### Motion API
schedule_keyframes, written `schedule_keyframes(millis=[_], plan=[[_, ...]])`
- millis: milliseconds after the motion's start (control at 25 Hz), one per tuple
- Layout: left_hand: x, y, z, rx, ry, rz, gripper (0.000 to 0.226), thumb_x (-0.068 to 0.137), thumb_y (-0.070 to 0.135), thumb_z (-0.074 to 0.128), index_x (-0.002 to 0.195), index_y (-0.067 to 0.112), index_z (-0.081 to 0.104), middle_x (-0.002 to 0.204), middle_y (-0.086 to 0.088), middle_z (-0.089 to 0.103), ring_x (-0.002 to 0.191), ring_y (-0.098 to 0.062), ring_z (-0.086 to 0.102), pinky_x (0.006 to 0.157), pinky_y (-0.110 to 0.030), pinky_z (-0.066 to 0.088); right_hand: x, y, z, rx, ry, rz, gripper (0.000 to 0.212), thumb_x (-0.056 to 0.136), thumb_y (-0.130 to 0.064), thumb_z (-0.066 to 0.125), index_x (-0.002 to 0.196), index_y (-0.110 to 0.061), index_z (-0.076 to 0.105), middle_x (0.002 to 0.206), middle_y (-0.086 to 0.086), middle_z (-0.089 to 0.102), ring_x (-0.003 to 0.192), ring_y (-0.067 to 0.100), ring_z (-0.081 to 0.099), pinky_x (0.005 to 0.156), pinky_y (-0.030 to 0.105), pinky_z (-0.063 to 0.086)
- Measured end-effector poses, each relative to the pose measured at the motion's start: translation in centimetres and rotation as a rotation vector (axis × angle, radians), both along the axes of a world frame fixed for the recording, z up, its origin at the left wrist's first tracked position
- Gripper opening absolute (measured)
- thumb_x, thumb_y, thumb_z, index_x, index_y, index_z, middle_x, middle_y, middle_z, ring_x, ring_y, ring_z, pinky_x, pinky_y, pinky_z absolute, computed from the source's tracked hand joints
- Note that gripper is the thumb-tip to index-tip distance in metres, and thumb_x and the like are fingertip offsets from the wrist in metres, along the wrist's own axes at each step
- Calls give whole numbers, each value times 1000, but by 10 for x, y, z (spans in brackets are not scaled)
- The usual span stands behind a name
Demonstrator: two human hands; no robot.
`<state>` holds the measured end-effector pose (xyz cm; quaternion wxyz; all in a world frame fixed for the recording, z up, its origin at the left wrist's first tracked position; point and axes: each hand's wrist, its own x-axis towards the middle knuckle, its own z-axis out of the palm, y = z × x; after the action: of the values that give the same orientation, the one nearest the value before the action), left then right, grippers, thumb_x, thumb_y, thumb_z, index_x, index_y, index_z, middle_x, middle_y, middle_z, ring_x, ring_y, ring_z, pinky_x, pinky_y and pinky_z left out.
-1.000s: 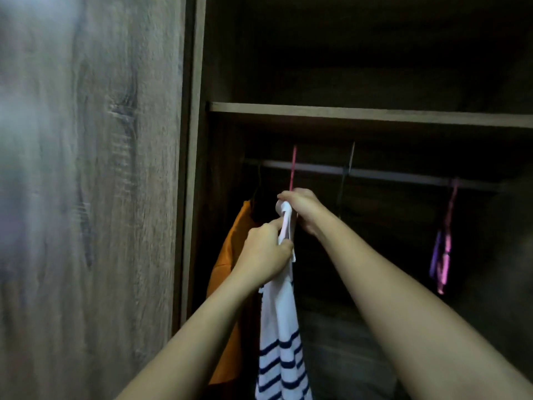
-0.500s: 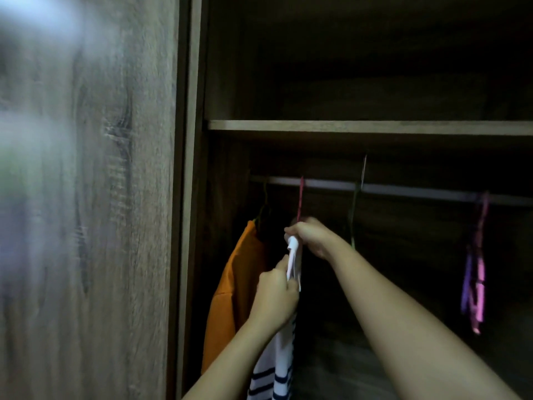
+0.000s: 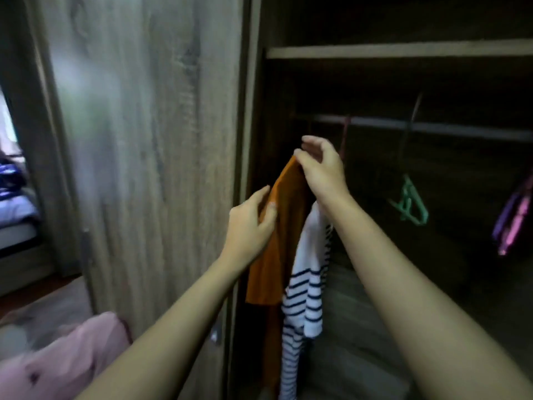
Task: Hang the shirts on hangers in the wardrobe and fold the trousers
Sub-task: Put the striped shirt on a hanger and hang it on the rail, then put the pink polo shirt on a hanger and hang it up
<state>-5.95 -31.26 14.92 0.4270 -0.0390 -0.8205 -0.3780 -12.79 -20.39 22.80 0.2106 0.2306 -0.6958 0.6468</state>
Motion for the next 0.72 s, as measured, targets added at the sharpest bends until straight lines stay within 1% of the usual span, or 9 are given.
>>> schedule_keyframes(millis=[40,120,200,320,360,480,560,600,720], plan=[[15,-16,-15,12,-4,34,39,92,19,52,129,5,55,125,-12,62,115,-21,59,99,-27,41,19,-14,-20,-94,-28,92,26,89,-10,58,116,-12,57,108,-1,59,97,4,56,89,15,45],[45,-53,-52,30,-58,104,41,90,23,49,126,4,57,124,-11,63,114,-20,60,98,-30,44,54,-49,-63,-220,-107,241,20,91,-5,55,109,-13,57,97,-3,60,84,-4,58,77,10,46],[76,-90,-93,48,-161,186,44,88,26,47,124,4,58,124,-11,63,115,-21,60,98,-27,43,76,-85,-111,-218,-203,333,18,91,-4,55,107,-12,57,95,-2,61,79,-7,60,73,9,45],[135,-152,-155,97,-382,372,53,84,31,41,126,2,55,127,-14,61,118,-26,56,98,-23,34,109,-147,-182,-64,-433,504,22,91,-6,55,113,-12,57,106,6,61,90,4,58,79,10,44],[154,-172,-173,105,-444,437,54,84,31,40,127,3,54,127,-16,60,118,-29,56,98,-26,33,119,-165,-201,13,-479,537,24,92,-6,55,116,-10,57,107,6,59,90,4,57,77,7,44],[202,-228,-208,77,-555,613,46,90,26,44,129,2,51,129,-19,57,120,-34,52,97,-30,32,137,-212,-244,181,-542,558,29,92,-2,53,120,3,54,105,7,55,78,-3,51,66,-2,41],[220,-256,-220,9,-613,660,49,94,27,39,135,1,44,140,-19,47,132,-33,40,107,-33,28,141,-238,-266,283,-562,551,28,91,-4,54,118,4,55,103,7,56,80,6,54,65,0,41],[226,-269,-225,-22,-652,666,53,95,31,35,138,1,40,145,-18,40,138,-31,33,111,-35,24,141,-250,-277,337,-565,547,27,91,-7,55,117,2,56,102,7,57,85,12,56,66,3,42],[234,-300,-245,-146,-792,632,77,87,53,13,145,4,29,154,-13,26,144,-27,17,115,-37,16,137,-281,-303,469,-515,517,24,89,-16,58,110,-5,60,107,8,62,94,16,58,80,22,45]])
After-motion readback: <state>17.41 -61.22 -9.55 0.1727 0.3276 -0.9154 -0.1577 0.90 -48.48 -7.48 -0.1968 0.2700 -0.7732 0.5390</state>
